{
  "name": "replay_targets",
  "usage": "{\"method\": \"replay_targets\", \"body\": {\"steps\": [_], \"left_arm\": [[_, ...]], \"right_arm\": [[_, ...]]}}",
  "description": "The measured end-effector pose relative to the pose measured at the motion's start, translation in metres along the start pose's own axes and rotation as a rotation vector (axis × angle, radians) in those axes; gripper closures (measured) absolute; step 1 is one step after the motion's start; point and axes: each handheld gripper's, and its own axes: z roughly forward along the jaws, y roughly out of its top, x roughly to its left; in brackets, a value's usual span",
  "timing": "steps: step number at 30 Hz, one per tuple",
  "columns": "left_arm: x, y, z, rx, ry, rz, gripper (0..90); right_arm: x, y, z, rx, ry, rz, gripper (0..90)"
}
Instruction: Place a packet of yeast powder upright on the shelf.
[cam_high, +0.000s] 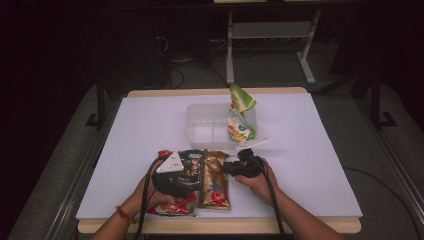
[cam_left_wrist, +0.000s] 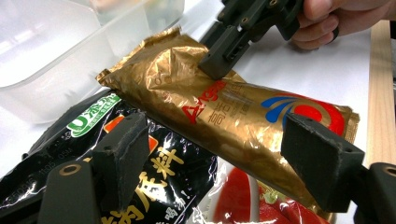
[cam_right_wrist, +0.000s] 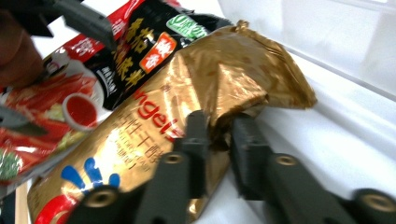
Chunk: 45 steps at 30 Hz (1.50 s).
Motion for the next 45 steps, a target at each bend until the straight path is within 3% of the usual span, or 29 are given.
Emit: {"method": "replay_targets", "body": {"steps": [2, 6, 17, 22, 28, 32, 35, 38, 42, 45], "left_arm": [[0.000, 0.000, 0.000, 0.001, 0.001, -0.003, 23.4], [0.001, 0.001, 0.002, 0.000, 0.002, -0.006, 23.3], [0.002, 0.008, 0.007, -0.018, -0.016, -0.035, 21.7], [0.002, 0.015, 0.012, -0.028, -0.042, -0.054, 20.4], [0.010, 0.022, 0.021, -0.007, -0.097, -0.121, 18.1], [0.012, 0.027, 0.026, -0.018, -0.139, -0.129, 18.0], [0.011, 0.028, 0.026, -0.029, -0.175, -0.119, 29.2], [0.008, 0.027, 0.025, -0.029, -0.174, -0.102, 35.7], [0.009, 0.025, 0.022, -0.062, -0.185, -0.109, 53.0], [0.008, 0.025, 0.020, -0.080, -0.171, -0.105, 62.6]], "right_arm": [[0.002, 0.000, -0.001, -0.004, -0.009, -0.023, 89.7], [0.006, 0.000, -0.006, -0.027, -0.023, -0.066, 90.0], [0.027, 0.001, -0.035, -0.155, -0.037, -0.208, 90.0], [0.032, 0.000, -0.043, -0.191, -0.021, -0.262, 90.0], [0.041, 0.002, -0.051, -0.232, -0.002, -0.337, 90.0], [0.048, 0.003, -0.053, -0.244, 0.004, -0.381, 90.0], [0.049, 0.003, -0.053, -0.254, 0.004, -0.394, 90.0], [0.049, 0.003, -0.055, -0.259, -0.001, -0.399, 90.0], [0.049, 0.003, -0.058, -0.267, -0.013, -0.406, 90.0], [0.048, 0.003, -0.060, -0.270, -0.024, -0.403, 90.0]]}}
